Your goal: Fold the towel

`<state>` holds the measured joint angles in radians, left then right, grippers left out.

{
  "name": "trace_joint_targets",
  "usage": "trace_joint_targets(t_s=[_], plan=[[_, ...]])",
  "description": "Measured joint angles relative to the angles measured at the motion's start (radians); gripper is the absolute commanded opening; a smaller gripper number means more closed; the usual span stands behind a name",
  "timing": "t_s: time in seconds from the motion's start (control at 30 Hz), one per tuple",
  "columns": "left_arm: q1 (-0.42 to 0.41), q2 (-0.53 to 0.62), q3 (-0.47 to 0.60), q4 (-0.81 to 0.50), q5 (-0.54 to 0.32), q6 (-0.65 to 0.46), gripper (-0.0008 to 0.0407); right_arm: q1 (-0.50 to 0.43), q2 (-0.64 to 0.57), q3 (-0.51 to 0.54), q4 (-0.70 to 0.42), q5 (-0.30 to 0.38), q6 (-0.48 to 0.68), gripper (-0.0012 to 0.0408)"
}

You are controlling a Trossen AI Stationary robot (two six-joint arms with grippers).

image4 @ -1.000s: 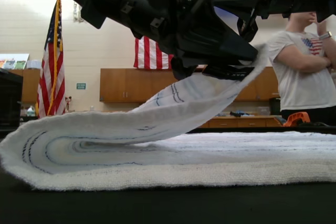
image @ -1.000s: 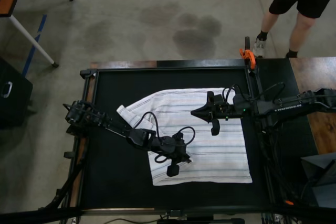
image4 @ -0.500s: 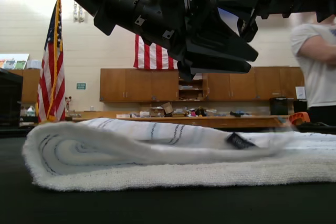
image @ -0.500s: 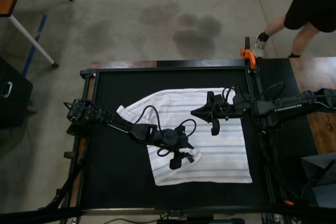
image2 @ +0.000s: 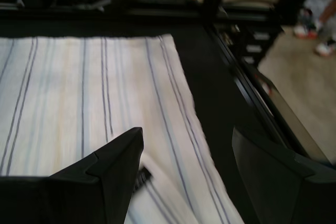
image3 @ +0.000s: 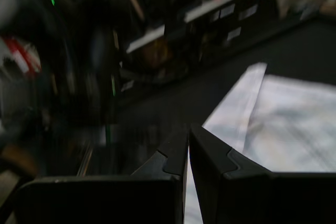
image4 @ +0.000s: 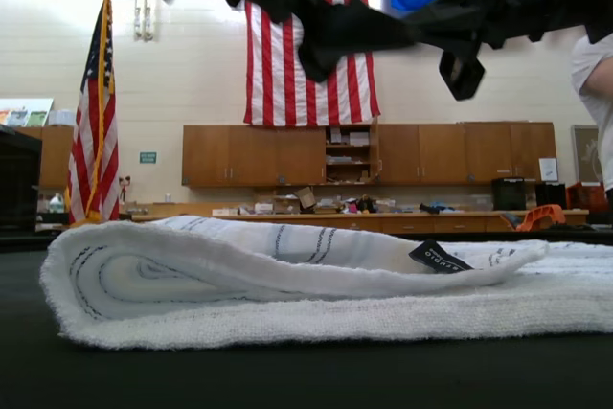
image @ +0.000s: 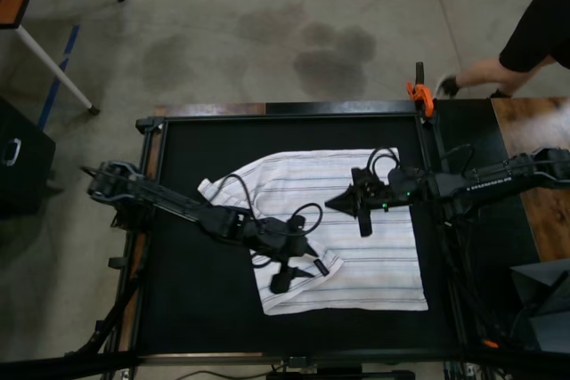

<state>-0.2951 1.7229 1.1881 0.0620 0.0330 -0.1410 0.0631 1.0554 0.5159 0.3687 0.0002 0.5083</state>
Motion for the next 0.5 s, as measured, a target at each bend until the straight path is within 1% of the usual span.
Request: trace_joint_targets(t_s=[0.1,0.2,0.27,0.33,0.4,0.5], plan=[[-0.014,-0.084,-0.011,-0.14,-0.036,0.003,0.0236,0.054,0.006,0.0,-0.02,0.001,0.059,0.0],[-0.029,-0.164,-0.035,-0.217,-0.09,0.005,0.0236,0.119,0.029,-0.001,-0.025,0.013,0.131,0.0],[-0.037,-0.219,-0.07,-0.22,-0.116,0.004,0.0236,0.165,0.056,-0.001,-0.027,0.05,0.179,0.0],[-0.041,-0.272,-0.117,-0.212,-0.138,-0.001,0.0236,0.209,0.099,-0.002,-0.028,0.104,0.226,0.0],[-0.042,-0.323,-0.171,-0.203,-0.163,-0.025,0.0236,0.249,0.153,-0.002,-0.026,0.15,0.279,0.0],[-0.041,-0.399,-0.26,-0.168,-0.177,-0.073,0.0236,0.286,0.246,-0.003,-0.021,0.181,0.402,0.0]])
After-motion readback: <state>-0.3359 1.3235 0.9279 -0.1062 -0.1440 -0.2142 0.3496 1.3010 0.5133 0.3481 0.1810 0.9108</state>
